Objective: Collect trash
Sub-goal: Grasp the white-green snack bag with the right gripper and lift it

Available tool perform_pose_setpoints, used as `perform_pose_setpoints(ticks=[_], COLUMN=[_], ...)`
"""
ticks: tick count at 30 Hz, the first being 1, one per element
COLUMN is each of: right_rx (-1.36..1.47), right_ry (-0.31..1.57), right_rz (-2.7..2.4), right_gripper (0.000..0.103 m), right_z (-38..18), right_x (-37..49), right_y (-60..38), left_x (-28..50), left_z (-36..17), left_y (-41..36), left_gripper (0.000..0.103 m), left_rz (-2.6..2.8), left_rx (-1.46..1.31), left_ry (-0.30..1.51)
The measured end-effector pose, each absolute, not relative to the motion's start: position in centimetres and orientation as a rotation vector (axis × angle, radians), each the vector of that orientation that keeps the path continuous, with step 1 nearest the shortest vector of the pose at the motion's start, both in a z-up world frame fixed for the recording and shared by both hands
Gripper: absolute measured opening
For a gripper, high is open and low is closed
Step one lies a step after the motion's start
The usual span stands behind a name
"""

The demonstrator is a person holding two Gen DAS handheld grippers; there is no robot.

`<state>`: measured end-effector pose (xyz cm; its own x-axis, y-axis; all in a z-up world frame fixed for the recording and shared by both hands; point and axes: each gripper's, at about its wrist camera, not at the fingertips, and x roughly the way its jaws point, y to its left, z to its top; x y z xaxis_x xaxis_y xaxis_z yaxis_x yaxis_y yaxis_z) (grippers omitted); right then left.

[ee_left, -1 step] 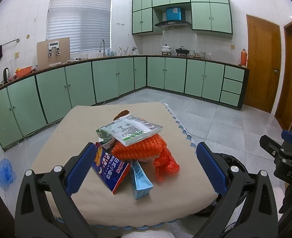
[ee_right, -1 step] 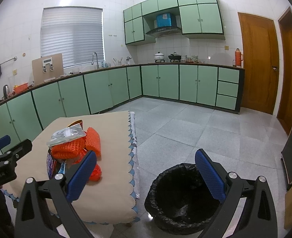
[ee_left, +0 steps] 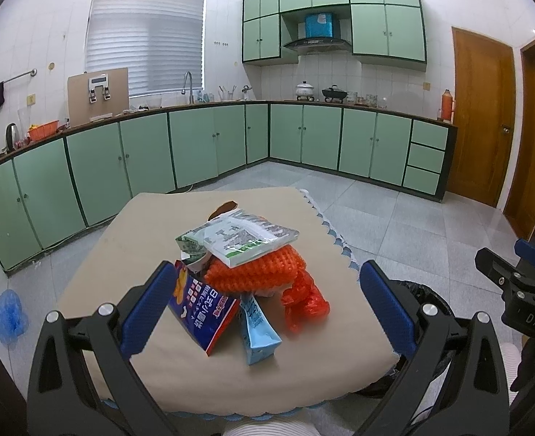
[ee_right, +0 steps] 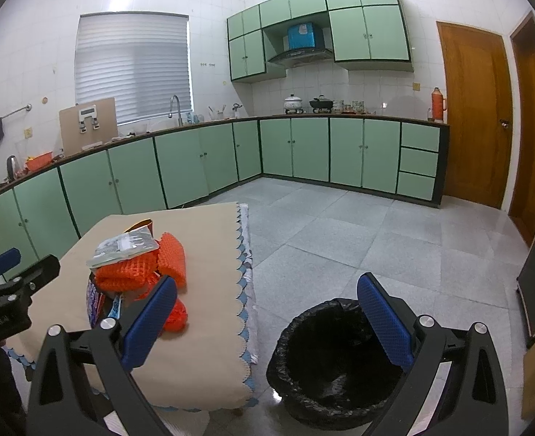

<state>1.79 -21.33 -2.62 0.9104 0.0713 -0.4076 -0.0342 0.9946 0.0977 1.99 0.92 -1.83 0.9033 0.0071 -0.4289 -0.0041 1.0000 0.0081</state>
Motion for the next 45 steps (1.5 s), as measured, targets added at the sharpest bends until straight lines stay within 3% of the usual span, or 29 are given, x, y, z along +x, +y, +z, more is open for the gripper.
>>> perform_pose_setpoints(ticks=[12, 27, 45], right_rx=[0.091, 0.038, 0.134], right_ry=[0.43, 0.468, 0.683], right_rz=[0.176, 0.442, 0.413], right_gripper=[0.097, 0.097, 0.097], right_z=[-2.9, -4.6, -8.1], right_x=[5.8, 11.8, 19.3], right_y=[-17.9, -6.6, -4.7], left_x=[4.4, 6.7, 8.3], left_z=[-2.3, -4.7, -6.9], left_y=[6.5, 15.8, 18.4], left_gripper=[0.098, 0.098, 0.098], left_rz=[0.155, 0.38, 0.375], left_rx=[-0.023, -0.008, -0.056], left_ry=[0.422, 0.478, 0.503])
